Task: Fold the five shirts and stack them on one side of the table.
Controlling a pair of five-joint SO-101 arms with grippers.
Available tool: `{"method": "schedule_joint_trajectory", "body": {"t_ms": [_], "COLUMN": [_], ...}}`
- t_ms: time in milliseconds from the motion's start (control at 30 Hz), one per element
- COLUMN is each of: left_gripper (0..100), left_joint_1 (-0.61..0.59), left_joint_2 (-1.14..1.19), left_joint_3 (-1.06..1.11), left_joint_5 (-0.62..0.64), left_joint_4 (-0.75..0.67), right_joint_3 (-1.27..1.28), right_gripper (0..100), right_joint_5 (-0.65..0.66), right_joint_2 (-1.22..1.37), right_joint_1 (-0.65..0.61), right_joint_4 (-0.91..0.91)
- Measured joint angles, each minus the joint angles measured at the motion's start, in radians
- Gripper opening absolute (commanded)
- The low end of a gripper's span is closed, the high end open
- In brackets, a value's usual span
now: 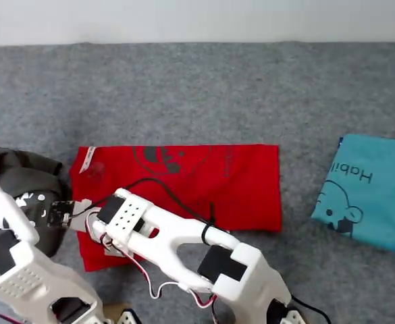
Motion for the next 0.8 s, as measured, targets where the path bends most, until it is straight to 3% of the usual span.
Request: {"method": "schedule_joint_trajectory", "body": {"t_ms": [500,700,800], "left_gripper": [1,1,1], "left_joint_1": [0.0,0.0,0.0], "left_joint_2": [0.0,0.0,0.0], "left_joint_3": [0.0,0.0,0.0], "left_joint_5": [-0.002,-0.002,-0.003], "left_joint_4": [0.0,0.0,0.0], "right_joint_3": [-0.292,-0.387,-0.394], "right_gripper": [19.5,3.5,1.7], "right_joint_5": [0.066,0.066,0.066], "right_joint_2": [0.183,0.236,0.239], "right_joint_1": [0.0,0.003,0.005], "right_joint_4": [0.229,0.276,0.27]}}
